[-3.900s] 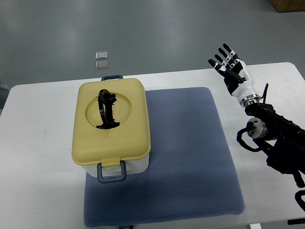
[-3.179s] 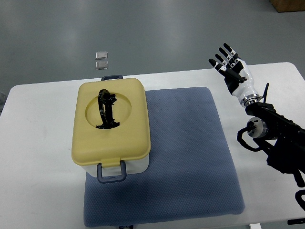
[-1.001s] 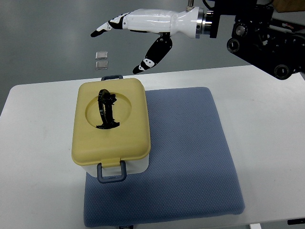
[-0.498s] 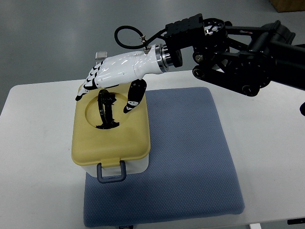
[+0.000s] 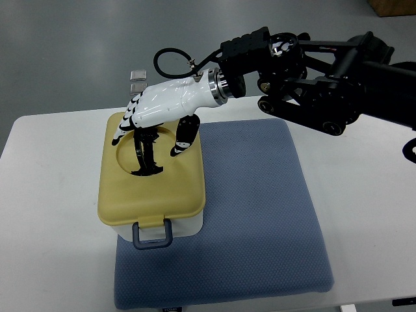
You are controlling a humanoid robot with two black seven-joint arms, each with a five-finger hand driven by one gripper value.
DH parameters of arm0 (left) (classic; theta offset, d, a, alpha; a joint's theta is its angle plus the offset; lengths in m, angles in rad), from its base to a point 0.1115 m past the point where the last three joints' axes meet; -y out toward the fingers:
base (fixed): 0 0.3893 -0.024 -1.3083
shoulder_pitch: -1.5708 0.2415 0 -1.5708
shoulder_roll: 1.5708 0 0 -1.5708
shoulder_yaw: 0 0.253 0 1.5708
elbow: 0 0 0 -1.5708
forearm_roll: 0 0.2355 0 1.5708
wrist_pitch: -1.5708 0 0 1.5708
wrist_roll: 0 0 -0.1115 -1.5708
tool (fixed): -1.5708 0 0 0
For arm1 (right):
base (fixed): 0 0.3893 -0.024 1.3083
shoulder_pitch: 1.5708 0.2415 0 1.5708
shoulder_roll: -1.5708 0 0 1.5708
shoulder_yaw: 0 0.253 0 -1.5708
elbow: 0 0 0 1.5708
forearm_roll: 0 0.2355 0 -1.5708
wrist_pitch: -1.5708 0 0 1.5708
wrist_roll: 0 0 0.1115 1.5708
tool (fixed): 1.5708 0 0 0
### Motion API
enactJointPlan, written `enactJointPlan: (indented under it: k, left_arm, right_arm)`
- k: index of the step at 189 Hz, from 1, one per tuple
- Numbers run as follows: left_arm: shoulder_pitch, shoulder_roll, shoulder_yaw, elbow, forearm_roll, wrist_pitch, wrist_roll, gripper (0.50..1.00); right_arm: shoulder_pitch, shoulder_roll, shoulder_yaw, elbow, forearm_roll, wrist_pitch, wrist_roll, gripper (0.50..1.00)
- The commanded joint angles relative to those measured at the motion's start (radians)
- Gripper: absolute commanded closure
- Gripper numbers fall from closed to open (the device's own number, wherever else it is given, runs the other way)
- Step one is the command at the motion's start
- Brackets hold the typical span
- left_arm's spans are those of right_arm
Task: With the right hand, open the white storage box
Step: 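Lower the right hand and close its fingers around the black lid handle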
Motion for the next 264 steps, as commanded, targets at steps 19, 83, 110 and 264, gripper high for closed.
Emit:
enactJointPlan:
  k: [19,83,110,264]
  left_arm:
    - [0.000,0.000,0.000,0.000,0.000,0.000,0.000,0.500]
    - [0.000,0.000,0.000,0.000,0.000,0.000,0.000,0.500]
    - [0.000,0.000,0.000,0.000,0.001,0.000,0.000,0.500]
    - [0.000,0.000,0.000,0.000,0.000,0.000,0.000,0.500]
  right_arm:
    - [0.011,0.009,-0.003,-0.001,-0.014,0.000,-0.014,0.693]
    - [0.011,0.009,-0.002,-0.001,-0.013,0.000,-0.024,0.793]
    - [0.009,0.009,-0.002,-0.001,-0.013,0.000,-0.023,0.842]
    - [0.028,-0.022,0.038,-0.006,0.004,0.000,-0.020,1.000]
